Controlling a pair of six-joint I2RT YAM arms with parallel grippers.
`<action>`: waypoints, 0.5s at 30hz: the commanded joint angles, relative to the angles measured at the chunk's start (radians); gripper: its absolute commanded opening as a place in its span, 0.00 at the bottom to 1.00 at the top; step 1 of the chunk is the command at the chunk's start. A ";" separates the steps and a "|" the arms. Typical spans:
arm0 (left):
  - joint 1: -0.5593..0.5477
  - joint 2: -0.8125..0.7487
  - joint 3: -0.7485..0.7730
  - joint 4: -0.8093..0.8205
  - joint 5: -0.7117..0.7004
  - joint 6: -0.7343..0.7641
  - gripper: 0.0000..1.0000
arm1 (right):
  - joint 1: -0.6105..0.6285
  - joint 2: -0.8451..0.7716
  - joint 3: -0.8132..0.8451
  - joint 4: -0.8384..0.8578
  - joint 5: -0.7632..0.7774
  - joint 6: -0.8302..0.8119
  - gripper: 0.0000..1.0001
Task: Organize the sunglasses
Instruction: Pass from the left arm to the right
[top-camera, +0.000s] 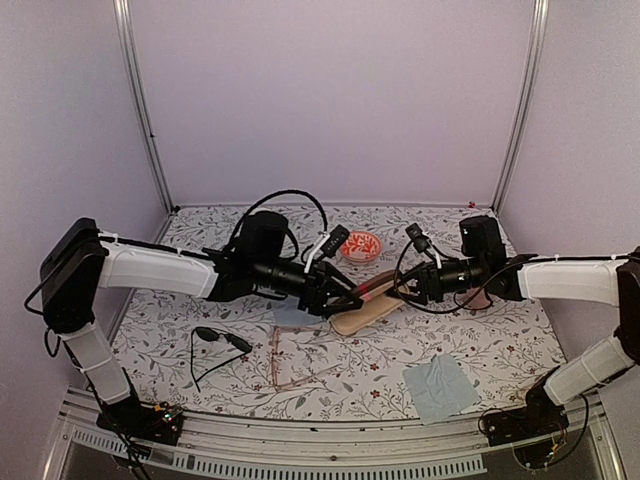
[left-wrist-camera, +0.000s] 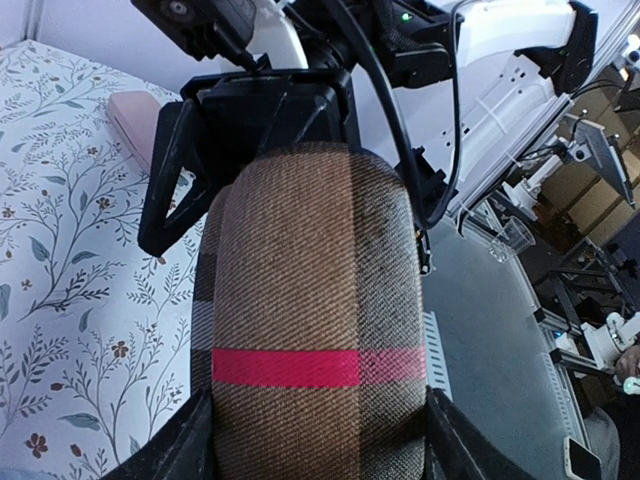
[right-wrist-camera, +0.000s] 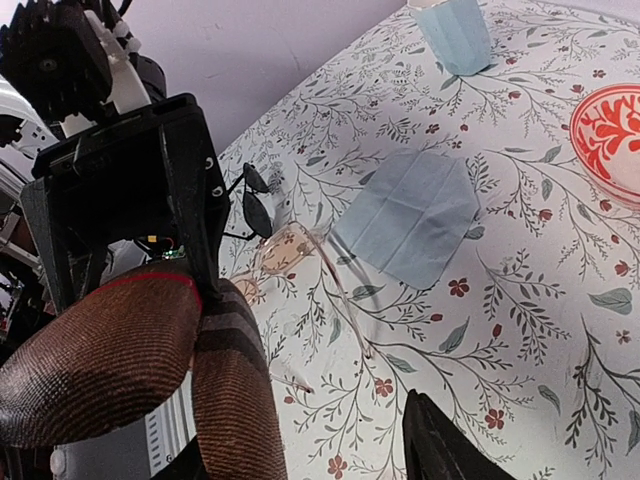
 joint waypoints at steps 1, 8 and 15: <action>0.025 0.060 0.059 0.002 0.115 0.023 0.00 | -0.027 0.050 -0.017 0.068 -0.084 0.040 0.52; 0.033 0.111 0.097 -0.007 0.149 0.022 0.00 | -0.053 0.094 -0.030 0.108 -0.125 0.059 0.46; 0.040 0.129 0.103 -0.004 0.157 0.012 0.00 | -0.105 0.120 -0.050 0.151 -0.198 0.083 0.46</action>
